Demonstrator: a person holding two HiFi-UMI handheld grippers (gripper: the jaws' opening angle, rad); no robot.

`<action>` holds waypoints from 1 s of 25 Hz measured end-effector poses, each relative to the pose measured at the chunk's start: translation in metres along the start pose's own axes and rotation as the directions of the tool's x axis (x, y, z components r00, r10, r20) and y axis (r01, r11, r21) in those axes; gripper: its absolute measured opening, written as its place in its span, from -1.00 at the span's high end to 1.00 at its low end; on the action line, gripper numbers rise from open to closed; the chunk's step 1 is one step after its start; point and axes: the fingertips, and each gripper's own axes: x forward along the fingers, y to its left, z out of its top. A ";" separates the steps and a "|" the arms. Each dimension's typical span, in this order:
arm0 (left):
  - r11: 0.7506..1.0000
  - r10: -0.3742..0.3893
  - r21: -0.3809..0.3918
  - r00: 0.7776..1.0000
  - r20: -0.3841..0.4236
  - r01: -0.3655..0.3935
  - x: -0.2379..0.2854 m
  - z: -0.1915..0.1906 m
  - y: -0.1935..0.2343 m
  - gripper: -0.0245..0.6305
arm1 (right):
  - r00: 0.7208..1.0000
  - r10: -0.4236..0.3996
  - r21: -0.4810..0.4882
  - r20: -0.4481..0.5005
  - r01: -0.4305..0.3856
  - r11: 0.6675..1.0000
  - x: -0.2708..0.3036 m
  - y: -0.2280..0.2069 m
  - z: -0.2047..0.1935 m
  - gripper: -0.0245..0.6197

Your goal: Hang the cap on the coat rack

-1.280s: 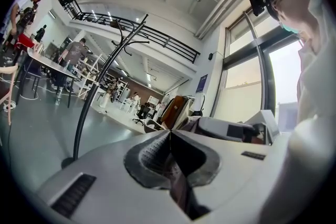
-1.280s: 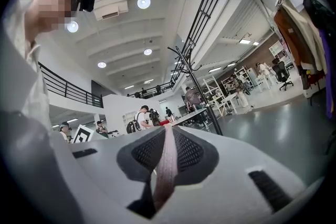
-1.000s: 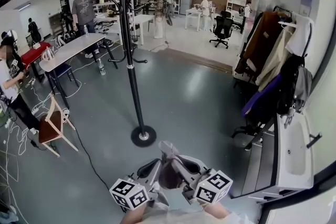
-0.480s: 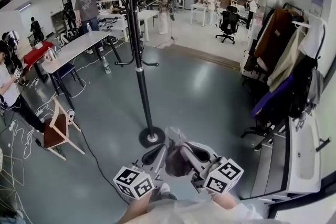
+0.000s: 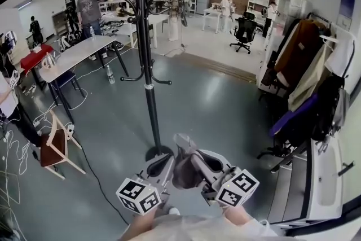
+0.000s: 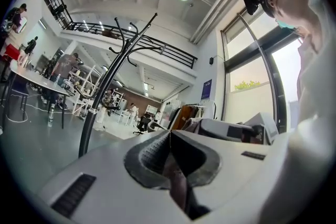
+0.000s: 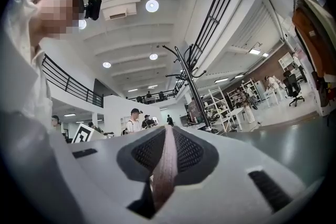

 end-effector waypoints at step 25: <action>0.997 -0.055 -0.064 0.998 -0.028 0.053 0.037 0.000 0.070 0.87 | 0.995 -0.087 0.059 -0.048 0.090 0.994 0.062 -0.053 -0.034 0.81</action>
